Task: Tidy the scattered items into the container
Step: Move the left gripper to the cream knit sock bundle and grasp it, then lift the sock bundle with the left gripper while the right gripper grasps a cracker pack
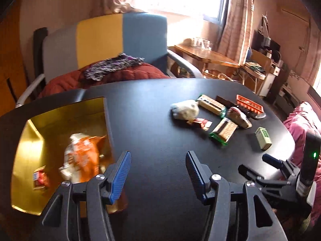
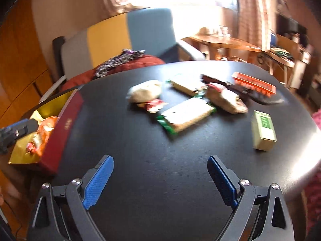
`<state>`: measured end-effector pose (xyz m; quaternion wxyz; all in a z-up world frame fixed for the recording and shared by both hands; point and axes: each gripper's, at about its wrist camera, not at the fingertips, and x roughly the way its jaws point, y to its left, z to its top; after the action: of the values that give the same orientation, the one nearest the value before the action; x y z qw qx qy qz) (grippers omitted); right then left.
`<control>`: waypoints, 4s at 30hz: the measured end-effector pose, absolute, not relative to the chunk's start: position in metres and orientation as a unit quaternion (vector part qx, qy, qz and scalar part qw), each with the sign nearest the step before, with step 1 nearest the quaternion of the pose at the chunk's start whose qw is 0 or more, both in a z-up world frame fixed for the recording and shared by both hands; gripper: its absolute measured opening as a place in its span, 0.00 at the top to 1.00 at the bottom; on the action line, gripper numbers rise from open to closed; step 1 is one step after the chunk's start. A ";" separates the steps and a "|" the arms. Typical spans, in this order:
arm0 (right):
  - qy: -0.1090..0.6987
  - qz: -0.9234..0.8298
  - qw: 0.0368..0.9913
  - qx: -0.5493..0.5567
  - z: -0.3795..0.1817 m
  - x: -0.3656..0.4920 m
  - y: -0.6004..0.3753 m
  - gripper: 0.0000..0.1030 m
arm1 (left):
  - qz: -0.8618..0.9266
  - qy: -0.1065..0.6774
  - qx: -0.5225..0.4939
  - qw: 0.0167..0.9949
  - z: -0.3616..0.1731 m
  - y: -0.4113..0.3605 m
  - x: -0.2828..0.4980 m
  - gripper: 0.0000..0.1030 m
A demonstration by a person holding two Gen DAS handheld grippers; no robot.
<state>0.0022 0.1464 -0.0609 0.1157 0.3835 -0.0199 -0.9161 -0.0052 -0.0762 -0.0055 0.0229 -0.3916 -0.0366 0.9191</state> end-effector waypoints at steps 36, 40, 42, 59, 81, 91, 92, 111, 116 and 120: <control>-0.068 -0.903 0.103 0.410 -0.104 -0.044 0.202 0.00 | 0.871 -0.060 -0.487 -0.004 -0.088 -0.049 -0.124 0.46; -0.020 -0.902 0.104 0.419 -0.107 -0.040 0.191 0.00 | 0.877 -0.053 -0.477 0.024 -0.087 -0.049 -0.071 0.45; -0.004 -0.901 0.104 0.421 -0.108 -0.038 0.187 0.00 | 0.880 -0.043 -0.470 0.040 -0.087 -0.048 -0.045 0.44; -0.037 -0.904 0.125 0.408 -0.055 -0.099 0.172 0.00 | 0.888 -0.035 -0.451 0.081 -0.089 -0.059 0.006 0.40; 0.062 -0.852 0.162 0.495 -0.102 -0.127 0.152 0.04 | 0.886 -0.031 -0.457 0.071 -0.096 -0.057 0.007 0.29; -0.039 -0.878 0.149 0.454 -0.091 -0.038 0.205 0.00 | 0.879 0.021 -0.472 0.068 -0.111 -0.042 0.014 0.20; -0.058 -0.875 0.144 0.459 -0.091 -0.032 0.211 0.00 | 0.879 0.014 -0.472 0.069 -0.111 -0.044 0.013 0.20; -0.074 -0.866 0.140 0.474 -0.096 -0.082 0.185 0.32 | 0.873 -0.017 -0.466 0.142 -0.106 -0.040 0.029 0.20; -0.080 -0.856 0.137 0.491 -0.087 -0.075 0.183 0.17 | 0.870 -0.054 -0.464 0.156 -0.104 -0.049 0.029 0.20; -0.075 -0.851 0.116 0.506 -0.090 -0.061 0.168 0.15 | 0.871 -0.050 -0.464 0.155 -0.104 -0.047 0.031 0.20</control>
<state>-0.0615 0.1677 -0.0905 0.1165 0.5059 -0.0751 -0.8514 0.0305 -0.0471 -0.1043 0.1546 -0.4641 -0.0497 0.8708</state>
